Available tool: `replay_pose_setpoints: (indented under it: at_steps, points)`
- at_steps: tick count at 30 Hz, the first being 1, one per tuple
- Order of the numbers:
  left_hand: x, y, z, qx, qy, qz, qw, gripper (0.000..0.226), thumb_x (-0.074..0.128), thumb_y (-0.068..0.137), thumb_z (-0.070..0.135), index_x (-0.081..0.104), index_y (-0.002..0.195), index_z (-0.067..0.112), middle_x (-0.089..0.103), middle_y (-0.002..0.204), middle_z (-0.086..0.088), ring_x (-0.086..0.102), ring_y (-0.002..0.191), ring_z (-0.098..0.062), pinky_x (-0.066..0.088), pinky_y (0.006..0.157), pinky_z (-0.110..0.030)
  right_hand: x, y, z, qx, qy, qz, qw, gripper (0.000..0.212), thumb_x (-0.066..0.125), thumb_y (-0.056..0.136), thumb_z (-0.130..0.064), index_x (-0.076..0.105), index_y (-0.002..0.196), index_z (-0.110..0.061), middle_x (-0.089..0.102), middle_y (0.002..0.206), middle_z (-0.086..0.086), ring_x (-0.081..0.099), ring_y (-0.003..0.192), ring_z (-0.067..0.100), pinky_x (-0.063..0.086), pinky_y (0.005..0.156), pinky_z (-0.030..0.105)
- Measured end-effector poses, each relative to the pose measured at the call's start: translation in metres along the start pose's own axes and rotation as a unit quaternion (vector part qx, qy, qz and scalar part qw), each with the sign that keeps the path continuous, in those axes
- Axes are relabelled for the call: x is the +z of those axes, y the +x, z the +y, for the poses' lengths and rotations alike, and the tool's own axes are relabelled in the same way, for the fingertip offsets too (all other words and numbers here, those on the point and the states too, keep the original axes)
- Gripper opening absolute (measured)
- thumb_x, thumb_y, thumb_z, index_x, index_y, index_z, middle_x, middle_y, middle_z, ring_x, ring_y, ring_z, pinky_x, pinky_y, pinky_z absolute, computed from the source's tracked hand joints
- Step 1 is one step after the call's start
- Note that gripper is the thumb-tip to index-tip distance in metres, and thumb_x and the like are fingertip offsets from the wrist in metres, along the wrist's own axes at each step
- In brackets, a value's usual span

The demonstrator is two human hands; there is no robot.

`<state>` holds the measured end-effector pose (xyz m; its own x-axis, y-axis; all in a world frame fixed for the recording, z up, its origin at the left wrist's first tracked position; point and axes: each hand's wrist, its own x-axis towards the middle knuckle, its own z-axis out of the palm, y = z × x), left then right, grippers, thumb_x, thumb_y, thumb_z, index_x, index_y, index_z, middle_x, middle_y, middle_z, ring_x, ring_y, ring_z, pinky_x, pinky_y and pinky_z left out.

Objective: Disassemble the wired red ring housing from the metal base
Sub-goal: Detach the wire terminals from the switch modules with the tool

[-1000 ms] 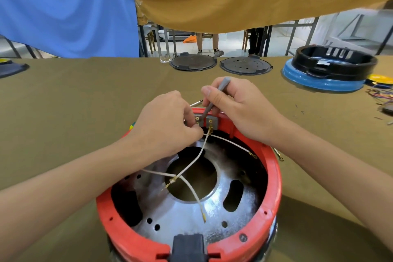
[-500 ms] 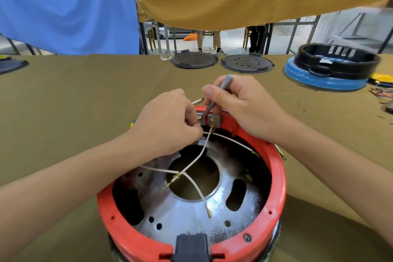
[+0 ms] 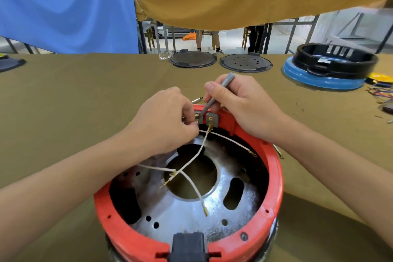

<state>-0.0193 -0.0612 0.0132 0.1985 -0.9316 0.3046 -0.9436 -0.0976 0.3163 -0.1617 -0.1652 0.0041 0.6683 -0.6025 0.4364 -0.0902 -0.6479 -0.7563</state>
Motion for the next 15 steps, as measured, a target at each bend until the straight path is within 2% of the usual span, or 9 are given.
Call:
replay_pose_setpoints:
  at_steps: [2, 5, 11, 15]
  points:
    - [-0.0005, -0.0007, -0.0009, 0.004, 0.0, 0.0, 1.0, 0.014, 0.07, 0.077, 0.023, 0.068, 0.064, 0.025, 0.052, 0.074, 0.011, 0.056, 0.071, -0.012, 0.047, 0.066, -0.03, -0.0004, -0.0005, -0.0008, -0.008, -0.013, 0.001, 1.0, 0.03, 0.054, 0.102, -0.029, 0.068, 0.083, -0.012, 0.07, 0.08, 0.008, 0.067, 0.074, 0.019, 0.054, 0.079, 0.048]
    - [0.0006, -0.0007, -0.0024, 0.01, 0.001, 0.002, 1.0, 0.015, 0.07, 0.078, 0.024, 0.068, 0.063, 0.026, 0.053, 0.074, 0.01, 0.058, 0.071, -0.013, 0.045, 0.064, -0.029, -0.0008, -0.0009, -0.0008, -0.015, -0.024, 0.001, 1.0, 0.029, 0.054, 0.101, -0.029, 0.069, 0.084, -0.012, 0.07, 0.079, 0.006, 0.068, 0.074, 0.017, 0.054, 0.078, 0.047]
    - [0.0, -0.0001, -0.0044, 0.008, -0.009, -0.002, 1.0, 0.014, 0.071, 0.077, 0.024, 0.069, 0.063, 0.025, 0.057, 0.073, 0.008, 0.059, 0.069, -0.011, 0.048, 0.063, -0.029, -0.0012, 0.0013, -0.0011, -0.023, -0.043, -0.005, 0.999, 0.03, 0.054, 0.101, -0.029, 0.07, 0.083, -0.012, 0.07, 0.077, 0.004, 0.067, 0.07, 0.012, 0.054, 0.071, 0.03]
    - [0.0004, -0.001, -0.0038, 0.004, -0.014, -0.003, 1.0, 0.015, 0.071, 0.078, 0.025, 0.07, 0.063, 0.027, 0.052, 0.074, 0.013, 0.056, 0.069, -0.008, 0.043, 0.062, -0.027, -0.001, 0.004, -0.0004, 0.018, 0.022, -0.01, 1.0, 0.035, 0.054, 0.101, -0.026, 0.071, 0.084, -0.001, 0.064, 0.069, 0.0, 0.06, 0.064, 0.007, 0.048, 0.065, 0.018]
